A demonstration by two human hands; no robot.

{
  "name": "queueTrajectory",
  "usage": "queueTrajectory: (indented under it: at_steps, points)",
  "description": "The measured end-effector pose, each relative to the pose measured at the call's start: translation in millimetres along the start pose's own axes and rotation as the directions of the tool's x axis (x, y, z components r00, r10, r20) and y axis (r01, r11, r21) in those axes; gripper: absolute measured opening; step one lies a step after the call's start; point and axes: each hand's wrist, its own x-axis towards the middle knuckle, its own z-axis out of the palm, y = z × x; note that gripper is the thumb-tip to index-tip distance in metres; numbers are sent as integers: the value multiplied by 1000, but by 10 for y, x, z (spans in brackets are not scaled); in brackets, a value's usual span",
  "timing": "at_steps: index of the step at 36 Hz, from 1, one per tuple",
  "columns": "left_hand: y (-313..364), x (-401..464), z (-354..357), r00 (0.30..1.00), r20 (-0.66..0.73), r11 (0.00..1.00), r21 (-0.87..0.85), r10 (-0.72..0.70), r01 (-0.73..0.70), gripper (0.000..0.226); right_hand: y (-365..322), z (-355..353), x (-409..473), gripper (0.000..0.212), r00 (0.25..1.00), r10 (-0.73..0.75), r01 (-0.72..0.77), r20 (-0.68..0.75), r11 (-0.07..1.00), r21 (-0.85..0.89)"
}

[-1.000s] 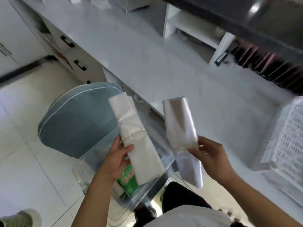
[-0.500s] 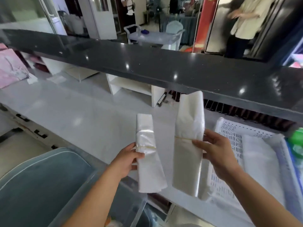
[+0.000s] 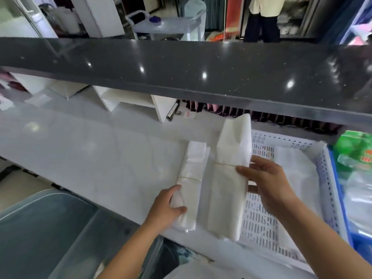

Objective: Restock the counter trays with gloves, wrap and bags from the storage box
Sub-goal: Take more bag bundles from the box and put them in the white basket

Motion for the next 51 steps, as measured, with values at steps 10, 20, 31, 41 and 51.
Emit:
queueTrajectory:
  at_steps: [10,20,31,41,51]
  points:
    - [-3,-293,-166,982,28,967,-173,-186,188,68,115,683,181,23,971,179,-175,160,984,-40]
    - [-415,-841,-271,919,35,791,-497,-393,357,35,964,1203,75,20,911,403,-389,87,909,-148]
    - [-622,-1000,-248,929,233,620,-694,-288,366,59,1367,1288,-55,32,951,299,-303,-82,843,-444]
    - [-687,-930,-373,904,379,680,-612,-198,405,57,1316,1317,-227,36,903,407,-426,-140,800,-424]
    - [-780,-1020,-655,898,434,598,-739,73,309,84,1014,1498,-479,31,836,538,-537,107,843,-41]
